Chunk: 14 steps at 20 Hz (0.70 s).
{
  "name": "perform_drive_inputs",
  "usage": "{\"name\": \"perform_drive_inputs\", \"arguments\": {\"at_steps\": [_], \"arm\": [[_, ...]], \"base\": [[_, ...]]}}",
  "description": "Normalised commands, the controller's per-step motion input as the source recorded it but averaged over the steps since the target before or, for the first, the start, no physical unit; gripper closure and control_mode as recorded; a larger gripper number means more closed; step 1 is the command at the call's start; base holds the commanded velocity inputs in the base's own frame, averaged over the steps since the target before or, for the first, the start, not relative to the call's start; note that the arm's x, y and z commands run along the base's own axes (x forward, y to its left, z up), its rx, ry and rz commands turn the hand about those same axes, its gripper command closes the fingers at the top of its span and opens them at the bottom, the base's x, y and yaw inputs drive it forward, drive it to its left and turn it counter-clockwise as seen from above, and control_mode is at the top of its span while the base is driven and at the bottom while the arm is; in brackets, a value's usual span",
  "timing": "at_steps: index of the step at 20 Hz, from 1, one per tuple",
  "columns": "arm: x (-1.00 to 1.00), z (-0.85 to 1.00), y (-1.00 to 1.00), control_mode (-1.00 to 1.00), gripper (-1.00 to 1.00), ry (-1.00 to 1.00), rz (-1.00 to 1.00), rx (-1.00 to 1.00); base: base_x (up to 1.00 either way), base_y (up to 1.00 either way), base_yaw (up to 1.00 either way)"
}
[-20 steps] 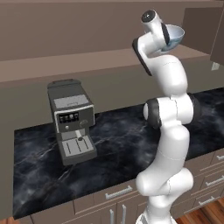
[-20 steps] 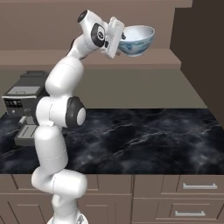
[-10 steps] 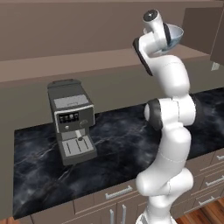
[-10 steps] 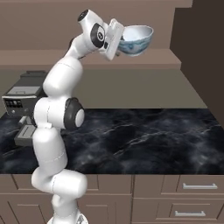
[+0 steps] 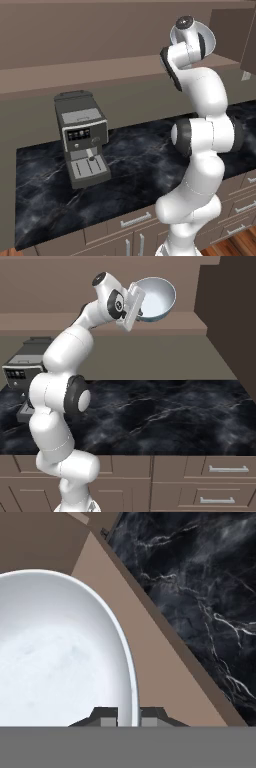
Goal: Move the bowls from the cabinet to the plates on the dining table.
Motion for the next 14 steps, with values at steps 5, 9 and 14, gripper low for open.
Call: {"name": "perform_drive_inputs", "arguments": {"at_steps": [5, 9, 14], "arm": [[-0.46, 0.2, -0.07, -1.0, 1.0, -0.11, 0.03, 0.05], [-0.47, 0.48, -0.05, -1.0, 1.0, -0.08, 0.01, 0.07], [-0.53, 0.35, -0.01, -1.0, 1.0, -0.05, 0.02, 0.07]], "base": [[0.0, 0.0, 0.0], [0.0, 0.0, 0.0], [0.0, 0.0, 0.0]]}}
